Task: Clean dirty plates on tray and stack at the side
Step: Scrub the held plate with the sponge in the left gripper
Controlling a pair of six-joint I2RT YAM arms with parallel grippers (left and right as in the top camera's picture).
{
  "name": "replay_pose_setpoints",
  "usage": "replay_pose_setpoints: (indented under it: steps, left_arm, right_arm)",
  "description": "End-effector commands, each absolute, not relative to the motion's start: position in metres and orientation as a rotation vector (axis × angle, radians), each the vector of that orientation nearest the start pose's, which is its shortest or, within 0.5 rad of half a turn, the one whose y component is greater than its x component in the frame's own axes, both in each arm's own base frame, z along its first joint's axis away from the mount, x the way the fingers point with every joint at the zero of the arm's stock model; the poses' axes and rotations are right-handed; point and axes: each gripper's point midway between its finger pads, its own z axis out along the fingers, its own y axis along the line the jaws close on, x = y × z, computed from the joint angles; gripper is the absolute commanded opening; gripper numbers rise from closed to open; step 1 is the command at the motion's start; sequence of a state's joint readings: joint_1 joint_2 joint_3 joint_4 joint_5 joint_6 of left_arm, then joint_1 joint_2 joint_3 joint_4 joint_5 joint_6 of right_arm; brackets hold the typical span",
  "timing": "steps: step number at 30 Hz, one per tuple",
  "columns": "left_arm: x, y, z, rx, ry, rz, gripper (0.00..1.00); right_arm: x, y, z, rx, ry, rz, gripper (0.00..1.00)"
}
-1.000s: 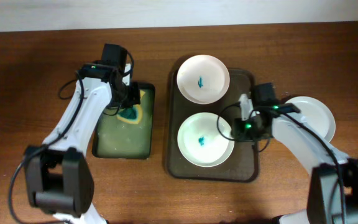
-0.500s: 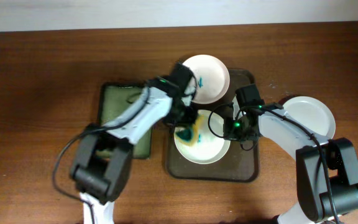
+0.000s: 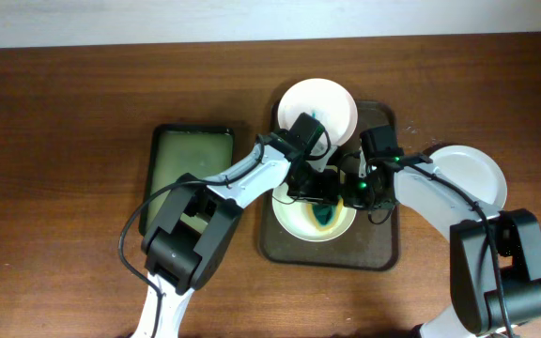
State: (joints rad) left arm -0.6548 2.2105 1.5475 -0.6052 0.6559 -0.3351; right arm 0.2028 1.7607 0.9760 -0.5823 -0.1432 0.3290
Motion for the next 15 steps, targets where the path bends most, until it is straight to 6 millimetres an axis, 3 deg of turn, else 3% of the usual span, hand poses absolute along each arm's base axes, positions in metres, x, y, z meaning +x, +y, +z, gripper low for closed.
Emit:
replay_pose_setpoints:
  steps: [1,3,4,7,10,12,15]
  left_arm:
    - [0.305,-0.339,-0.012,0.590,3.058,-0.757,0.00]
    - [0.323,-0.287,-0.026,0.287,3.157,-0.403,0.00]
    - [0.332,-0.271,-0.025,0.173,3.172,-0.344,0.00]
    - [0.361,-0.228,-0.013,0.062,3.133,-0.099,0.00]
    - [0.381,-0.184,0.003,0.046,3.028,0.277,0.00]
    - [0.385,-0.173,0.008,0.048,2.989,0.376,0.00]
    - [0.374,-0.203,0.003,0.084,3.053,0.190,0.00]
  right_arm:
    - [0.308,0.091,-0.017,0.183,3.034,0.242,0.04]
    - [0.308,0.091,-0.017,0.184,3.034,0.242,0.04]
    - [0.308,0.091,-0.017,0.184,3.034,0.242,0.04]
    - [0.308,0.091,-0.017,0.183,3.034,0.242,0.04]
    - [0.308,0.091,-0.017,0.184,3.034,0.242,0.04]
    - [0.307,0.091,-0.017,0.184,3.038,0.241,0.04]
    - [0.306,0.091,-0.017,0.184,3.042,0.238,0.04]
